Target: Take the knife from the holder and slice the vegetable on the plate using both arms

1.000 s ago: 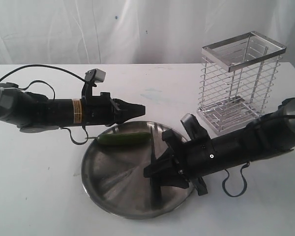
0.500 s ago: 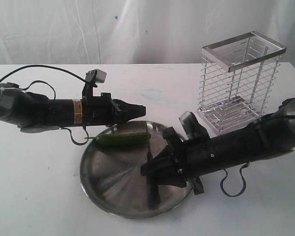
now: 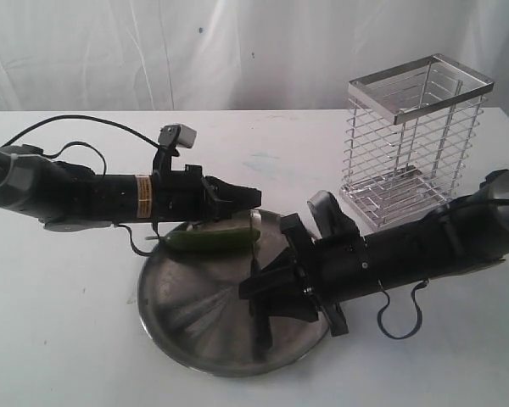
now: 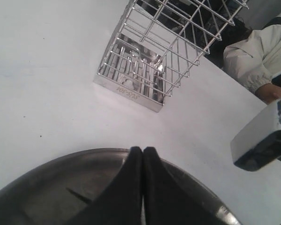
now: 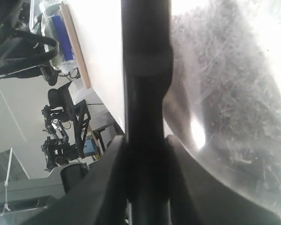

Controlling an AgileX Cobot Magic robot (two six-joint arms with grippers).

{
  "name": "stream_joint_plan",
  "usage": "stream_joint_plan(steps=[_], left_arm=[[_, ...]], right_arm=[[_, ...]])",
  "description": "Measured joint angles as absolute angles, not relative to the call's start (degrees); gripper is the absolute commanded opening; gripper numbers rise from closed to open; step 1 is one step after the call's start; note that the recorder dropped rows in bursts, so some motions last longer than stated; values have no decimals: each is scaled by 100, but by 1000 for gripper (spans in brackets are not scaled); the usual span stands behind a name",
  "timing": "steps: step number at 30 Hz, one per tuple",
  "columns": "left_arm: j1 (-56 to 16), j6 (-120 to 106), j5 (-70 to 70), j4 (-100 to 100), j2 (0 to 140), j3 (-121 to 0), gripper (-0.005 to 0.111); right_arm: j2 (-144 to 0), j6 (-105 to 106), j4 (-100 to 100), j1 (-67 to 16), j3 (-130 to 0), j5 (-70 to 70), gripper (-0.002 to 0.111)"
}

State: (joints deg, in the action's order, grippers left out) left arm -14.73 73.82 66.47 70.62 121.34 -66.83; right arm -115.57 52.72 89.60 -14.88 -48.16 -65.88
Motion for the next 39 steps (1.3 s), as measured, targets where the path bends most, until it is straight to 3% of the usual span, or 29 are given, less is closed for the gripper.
stream_joint_plan(steps=[8,39], left_arm=[[-1473,7369,6153,7262,12289,-6683,0],[-1473,7238,6463,6959,12324,-6683,0]], right_arm=[[-11557,5175,8970,-1488,-4816,-6676,0],[-11567,4864,8813,-1488,-4814,-6626,0]])
